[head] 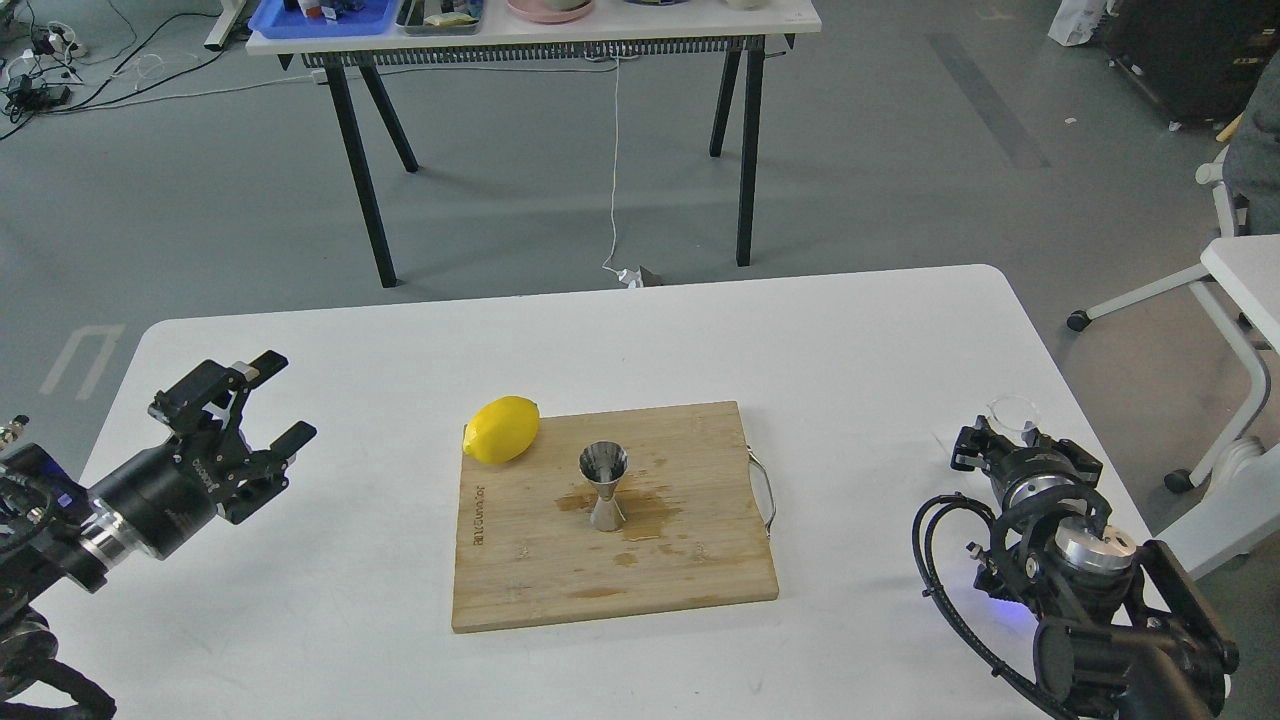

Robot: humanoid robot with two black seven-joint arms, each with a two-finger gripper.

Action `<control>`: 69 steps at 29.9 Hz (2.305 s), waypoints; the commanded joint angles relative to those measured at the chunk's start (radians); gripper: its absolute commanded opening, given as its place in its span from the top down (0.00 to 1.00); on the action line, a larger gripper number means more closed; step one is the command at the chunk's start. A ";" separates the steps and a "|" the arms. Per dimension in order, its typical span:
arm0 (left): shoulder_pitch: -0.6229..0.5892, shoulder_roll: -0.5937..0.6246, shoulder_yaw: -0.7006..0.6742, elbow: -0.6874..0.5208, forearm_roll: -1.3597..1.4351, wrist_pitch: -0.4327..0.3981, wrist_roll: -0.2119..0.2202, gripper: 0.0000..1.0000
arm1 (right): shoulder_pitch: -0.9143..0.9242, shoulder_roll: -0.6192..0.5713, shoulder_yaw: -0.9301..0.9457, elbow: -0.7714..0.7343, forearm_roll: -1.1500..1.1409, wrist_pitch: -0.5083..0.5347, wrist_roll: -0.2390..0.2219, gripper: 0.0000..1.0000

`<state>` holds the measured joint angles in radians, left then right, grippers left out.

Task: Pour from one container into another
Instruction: 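Lower the glass cup onto the table and open the right gripper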

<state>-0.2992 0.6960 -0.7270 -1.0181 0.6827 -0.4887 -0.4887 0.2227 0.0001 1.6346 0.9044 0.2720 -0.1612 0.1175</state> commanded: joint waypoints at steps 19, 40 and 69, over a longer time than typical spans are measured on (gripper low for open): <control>-0.001 -0.015 0.000 0.018 0.000 0.000 0.000 0.01 | 0.023 0.000 -0.114 -0.035 -0.005 0.011 -0.001 0.55; -0.005 -0.015 0.000 0.018 0.012 0.000 0.000 0.01 | 0.032 0.000 -0.159 -0.041 -0.008 0.009 -0.004 0.41; -0.006 -0.016 -0.002 0.018 0.012 0.000 0.000 0.01 | 0.036 0.000 -0.164 -0.052 -0.008 0.002 -0.001 0.11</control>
<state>-0.3052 0.6809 -0.7287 -1.0001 0.6950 -0.4887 -0.4887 0.2561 0.0000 1.4710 0.8525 0.2637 -0.1584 0.1154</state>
